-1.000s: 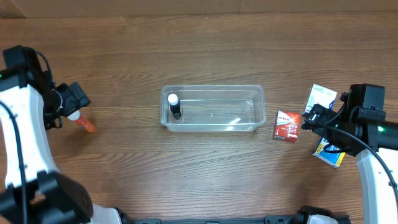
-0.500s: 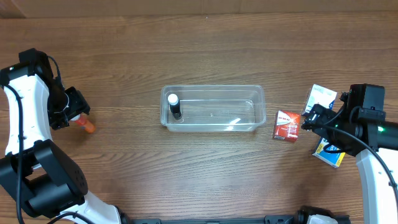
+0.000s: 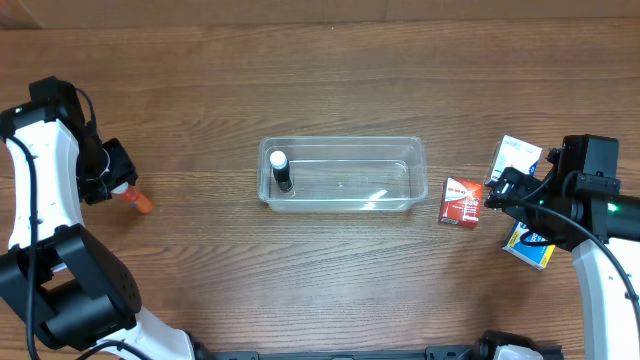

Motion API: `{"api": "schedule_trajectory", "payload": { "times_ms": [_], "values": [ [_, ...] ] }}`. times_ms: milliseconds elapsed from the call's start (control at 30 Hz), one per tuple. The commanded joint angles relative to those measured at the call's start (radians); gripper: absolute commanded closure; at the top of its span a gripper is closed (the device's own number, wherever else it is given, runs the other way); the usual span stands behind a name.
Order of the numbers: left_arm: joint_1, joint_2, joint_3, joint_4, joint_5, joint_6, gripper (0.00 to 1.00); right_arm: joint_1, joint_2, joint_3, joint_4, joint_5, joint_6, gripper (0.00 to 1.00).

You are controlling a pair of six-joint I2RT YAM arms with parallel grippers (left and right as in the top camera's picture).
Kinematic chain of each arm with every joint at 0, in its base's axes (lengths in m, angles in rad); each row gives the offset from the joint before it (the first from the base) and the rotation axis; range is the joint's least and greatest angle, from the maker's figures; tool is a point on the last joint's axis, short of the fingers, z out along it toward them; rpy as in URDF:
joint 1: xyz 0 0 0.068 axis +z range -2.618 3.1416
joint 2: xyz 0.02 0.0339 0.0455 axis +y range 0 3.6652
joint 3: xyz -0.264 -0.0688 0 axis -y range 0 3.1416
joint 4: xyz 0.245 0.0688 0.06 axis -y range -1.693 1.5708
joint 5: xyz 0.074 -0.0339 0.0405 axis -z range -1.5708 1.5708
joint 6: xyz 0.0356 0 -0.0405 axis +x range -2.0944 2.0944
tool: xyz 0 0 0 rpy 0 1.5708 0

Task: Pack container
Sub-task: 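Grasp the orange tube by its white cap with the left gripper, then move the orange tube into the container beside the black bottle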

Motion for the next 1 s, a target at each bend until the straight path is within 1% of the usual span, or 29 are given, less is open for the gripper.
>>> {"api": "schedule_trajectory", "payload": {
  "times_ms": [0,267,400,467,500,533,633,767,867,967],
  "values": [
    [-0.001,0.009,-0.002,0.012,-0.010,0.008,0.57,-0.003,-0.001,0.021,0.004,-0.007,0.001,0.00],
    [-0.001,0.009,-0.002,0.020,-0.006,0.008,0.69,-0.003,-0.001,0.021,0.004,-0.007,0.001,0.00],
    [-0.001,0.009,-0.002,0.018,-0.006,0.008,0.78,-0.003,-0.001,0.021,0.004,-0.007,0.001,0.00],
    [-0.001,0.009,-0.002,0.018,-0.006,0.008,0.85,-0.003,-0.001,0.021,0.004,-0.007,0.001,0.00],
    [-0.001,0.008,-0.002,0.017,-0.005,0.007,0.94,-0.003,-0.001,0.021,0.004,-0.007,0.001,0.00],
    [-0.002,0.003,-0.001,0.011,0.008,0.007,0.96,-0.003,-0.001,0.021,0.004,-0.007,0.001,0.00],
    [-0.009,-0.020,0.009,-0.008,0.044,0.002,0.96,-0.003,-0.001,0.021,0.005,-0.007,0.001,0.00],
    [-0.056,-0.096,0.049,-0.051,0.099,0.000,0.96,-0.003,-0.001,0.021,0.005,-0.007,0.001,0.00],
    [-0.147,-0.188,0.112,-0.114,0.105,-0.001,0.96,-0.003,-0.001,0.021,0.005,-0.007,0.001,0.00],
    [-0.253,-0.256,0.192,-0.179,0.105,-0.041,0.96,-0.003,-0.001,0.021,0.005,-0.007,0.001,0.00]
  ]
}}
